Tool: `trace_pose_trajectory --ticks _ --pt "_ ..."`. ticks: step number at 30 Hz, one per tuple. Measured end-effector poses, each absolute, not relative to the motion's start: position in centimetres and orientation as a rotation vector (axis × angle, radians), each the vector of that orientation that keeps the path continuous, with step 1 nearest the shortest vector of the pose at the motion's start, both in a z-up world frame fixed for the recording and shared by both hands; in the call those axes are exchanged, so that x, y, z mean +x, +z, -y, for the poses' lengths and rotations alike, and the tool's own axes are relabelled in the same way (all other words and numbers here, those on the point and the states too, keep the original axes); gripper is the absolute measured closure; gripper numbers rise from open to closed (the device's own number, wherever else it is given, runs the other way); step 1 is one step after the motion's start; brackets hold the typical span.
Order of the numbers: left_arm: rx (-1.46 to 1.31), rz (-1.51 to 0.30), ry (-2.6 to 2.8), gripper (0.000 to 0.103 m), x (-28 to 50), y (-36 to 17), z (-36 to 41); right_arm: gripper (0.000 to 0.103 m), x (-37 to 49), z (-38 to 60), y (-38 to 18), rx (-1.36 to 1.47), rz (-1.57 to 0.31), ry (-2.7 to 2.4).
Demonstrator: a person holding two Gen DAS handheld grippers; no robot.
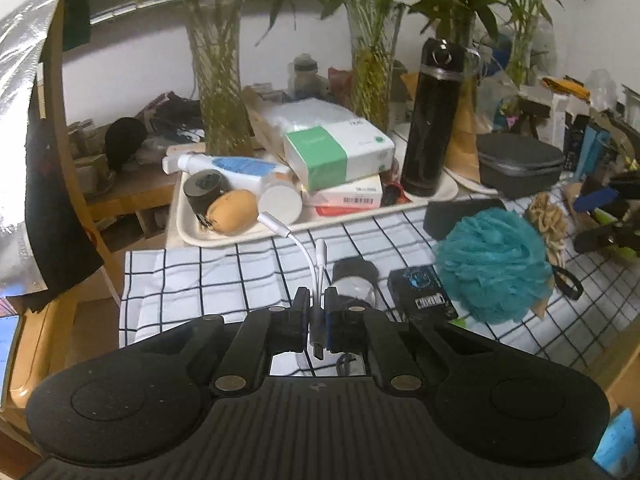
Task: Organize soft objects
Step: 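Close the right gripper on the brown drawstring pouch's gathered neck, then lift the brown pouch into the box and release it with the right gripper while the left carries the cable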
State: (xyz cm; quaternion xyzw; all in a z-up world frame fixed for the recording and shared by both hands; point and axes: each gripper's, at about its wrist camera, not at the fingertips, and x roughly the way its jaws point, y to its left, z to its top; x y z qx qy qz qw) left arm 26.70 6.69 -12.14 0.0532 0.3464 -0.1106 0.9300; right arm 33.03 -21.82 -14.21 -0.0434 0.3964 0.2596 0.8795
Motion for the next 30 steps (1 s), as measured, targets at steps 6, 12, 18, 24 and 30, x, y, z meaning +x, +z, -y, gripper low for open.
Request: trace_pose_trajectory --ticks 6,12,18,24,30 --pt "0.112 -0.707 -0.215 0.095 26.4 -12.5 -7.2 0.023 33.9 20.6 -14.9 -0.114 -0.817 0.604" --pt "0.119 -0.698 -0.187 0.096 26.4 -12.4 -7.5 0.055 34.7 19.5 -15.6 -0.141 -0.836 0.610" --pt "0.112 -0.706 -0.191 0.096 26.6 -12.3 -7.8 0.088 34.3 19.7 -15.6 -0.168 -0.837 0.573" --pt "0.097 -0.685 -0.207 0.096 26.2 -12.0 -8.1 0.088 33.7 20.9 -13.4 -0.134 -0.782 0.564" --pt "0.092 -0.661 -0.225 0.096 26.0 -11.6 -7.9 0.088 32.8 22.0 -11.0 -0.105 -0.721 0.544"
